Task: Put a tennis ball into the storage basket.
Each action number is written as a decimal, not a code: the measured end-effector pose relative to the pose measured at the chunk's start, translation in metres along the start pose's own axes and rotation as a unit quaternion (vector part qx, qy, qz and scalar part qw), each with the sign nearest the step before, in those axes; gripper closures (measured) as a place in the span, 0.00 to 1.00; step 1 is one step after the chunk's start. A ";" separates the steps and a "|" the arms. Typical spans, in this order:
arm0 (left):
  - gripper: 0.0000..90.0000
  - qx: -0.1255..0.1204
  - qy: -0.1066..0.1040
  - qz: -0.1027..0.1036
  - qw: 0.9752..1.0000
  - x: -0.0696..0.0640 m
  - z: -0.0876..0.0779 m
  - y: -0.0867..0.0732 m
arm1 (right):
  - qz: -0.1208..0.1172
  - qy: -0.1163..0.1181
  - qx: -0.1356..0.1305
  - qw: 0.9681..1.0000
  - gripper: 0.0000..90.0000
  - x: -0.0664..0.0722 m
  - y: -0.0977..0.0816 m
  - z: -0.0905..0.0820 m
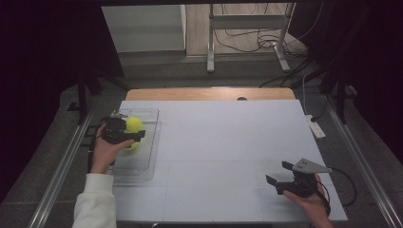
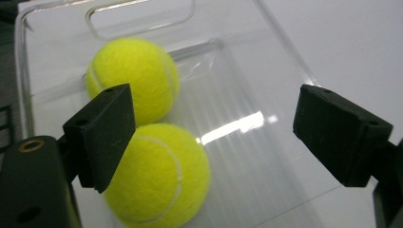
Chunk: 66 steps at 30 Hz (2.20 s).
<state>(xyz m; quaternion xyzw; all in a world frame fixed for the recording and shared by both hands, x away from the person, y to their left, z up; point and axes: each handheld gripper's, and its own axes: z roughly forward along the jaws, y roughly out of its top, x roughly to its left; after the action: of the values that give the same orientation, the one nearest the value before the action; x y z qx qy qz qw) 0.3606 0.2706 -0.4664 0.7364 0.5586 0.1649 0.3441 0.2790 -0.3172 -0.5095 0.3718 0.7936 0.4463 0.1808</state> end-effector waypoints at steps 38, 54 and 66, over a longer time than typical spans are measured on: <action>0.18 -0.094 -0.128 0.036 0.987 -0.055 -0.039 -0.051 | 0.001 0.008 -0.016 1.000 0.15 0.002 0.002 -0.010; 0.17 -0.104 -0.130 0.078 0.983 -0.077 -0.037 -0.076 | 0.005 0.005 -0.020 1.000 0.15 0.003 0.001 -0.013; 0.17 -0.104 -0.129 0.089 0.982 -0.085 -0.033 -0.081 | 0.010 0.005 -0.027 1.000 0.15 0.003 0.001 -0.015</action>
<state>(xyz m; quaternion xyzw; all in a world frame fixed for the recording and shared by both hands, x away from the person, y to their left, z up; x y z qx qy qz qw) 0.2547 0.2131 -0.4868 0.7586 0.4214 0.1555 0.4720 0.2682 -0.3236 -0.5003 0.3719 0.7784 0.4717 0.1824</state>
